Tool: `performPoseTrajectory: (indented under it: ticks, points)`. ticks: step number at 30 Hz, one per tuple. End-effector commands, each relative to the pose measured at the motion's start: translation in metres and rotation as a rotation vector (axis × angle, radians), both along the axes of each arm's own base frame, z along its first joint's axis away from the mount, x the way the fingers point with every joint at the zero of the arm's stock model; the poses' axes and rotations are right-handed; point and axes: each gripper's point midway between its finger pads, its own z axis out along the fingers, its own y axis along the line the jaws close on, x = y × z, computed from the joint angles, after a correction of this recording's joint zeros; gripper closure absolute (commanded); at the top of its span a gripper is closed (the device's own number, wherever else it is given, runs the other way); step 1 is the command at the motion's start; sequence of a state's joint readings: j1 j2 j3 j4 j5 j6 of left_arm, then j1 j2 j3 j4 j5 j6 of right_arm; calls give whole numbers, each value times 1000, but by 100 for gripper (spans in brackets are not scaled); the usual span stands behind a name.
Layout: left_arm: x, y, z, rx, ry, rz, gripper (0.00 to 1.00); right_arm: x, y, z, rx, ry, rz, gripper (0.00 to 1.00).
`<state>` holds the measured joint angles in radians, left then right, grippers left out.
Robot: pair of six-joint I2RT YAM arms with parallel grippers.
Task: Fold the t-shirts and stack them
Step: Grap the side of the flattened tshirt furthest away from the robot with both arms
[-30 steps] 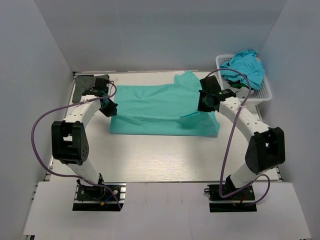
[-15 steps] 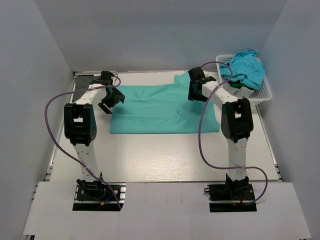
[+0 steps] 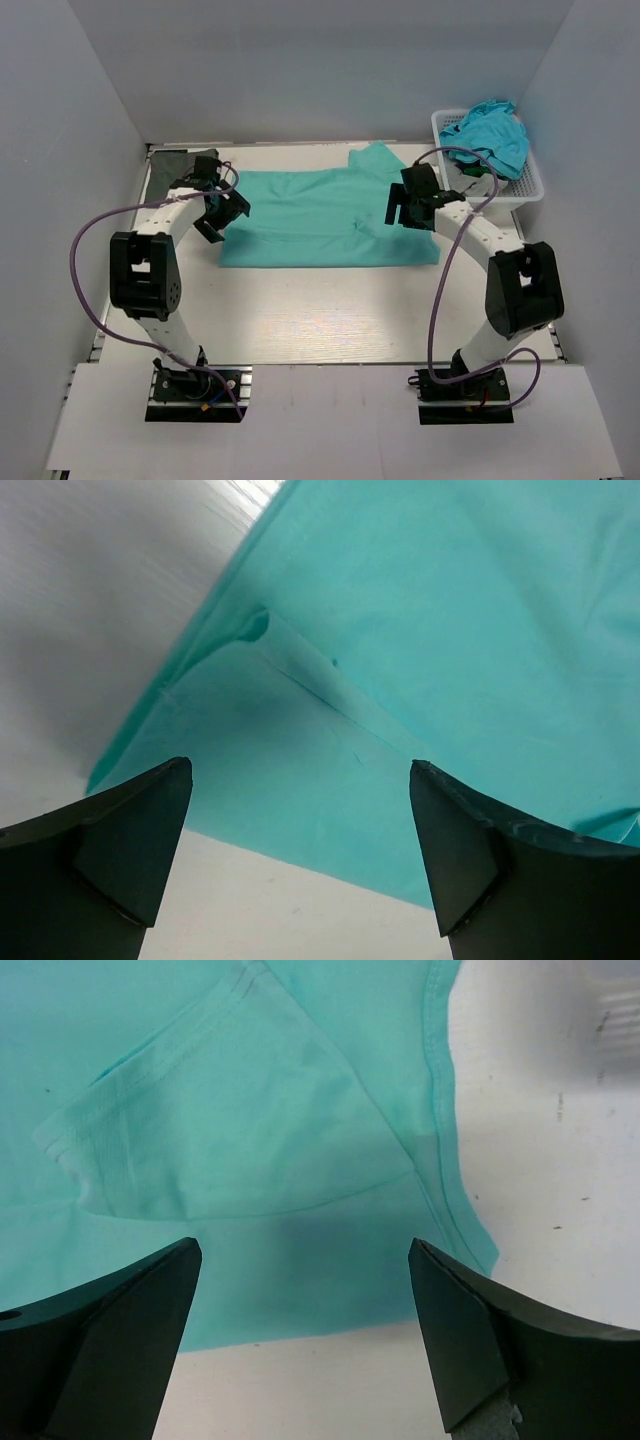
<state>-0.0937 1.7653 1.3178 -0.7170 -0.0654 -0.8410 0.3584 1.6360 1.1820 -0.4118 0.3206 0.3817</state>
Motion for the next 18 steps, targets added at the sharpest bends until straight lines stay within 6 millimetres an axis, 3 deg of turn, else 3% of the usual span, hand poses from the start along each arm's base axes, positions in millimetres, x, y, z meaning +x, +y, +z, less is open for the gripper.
performPoseTrajectory:
  ticks: [1, 4, 6, 8, 9, 10, 11, 12, 13, 14, 15, 16, 17, 18]
  points:
    - [11, -23, 2, -88, -64, -68, 0, 11, 7, -16, 28, -8, 12, 10]
    - [8, -25, -20, -91, -6, -79, 0, 12, 6, -39, 13, 58, -10, 10]
    - [-9, -24, -45, -89, 79, -89, 0, 4, 8, -55, 14, 115, -19, 10]
    - [-20, -20, -54, -69, 113, -79, 0, -12, 7, -65, 25, 158, -18, 10]
    - [-38, -16, -67, -55, 172, -73, 0, -18, 5, -67, 27, 168, -22, 10]
    - [-48, -13, -71, -44, 197, -69, 0, -43, -1, -86, 14, 227, -25, 10]
    - [-57, -10, -75, -32, 213, -64, 0, -48, 0, -83, 32, 217, -23, 10]
    - [-83, -7, -87, -27, 274, -63, 0, -55, 3, -77, 67, 204, -23, 10]
    - [-110, -3, -92, -15, 315, -59, 0, -86, 0, -83, 91, 252, -8, 10]
    - [-107, -3, -82, -18, 282, -60, 0, -97, -4, -93, 82, 283, -15, 10]
    - [-137, 0, -91, -13, 342, -58, 0, -109, 4, -84, 125, 280, 20, 10]
    - [-152, 3, -90, -7, 359, -41, 0, -139, -3, -94, 132, 315, 34, 10]
    - [-170, 5, -84, -9, 341, -41, 0, -151, 0, -94, 149, 322, 54, 10]
    - [-177, 5, -79, -13, 328, -29, 0, -166, 8, -82, 221, 292, 82, 10]
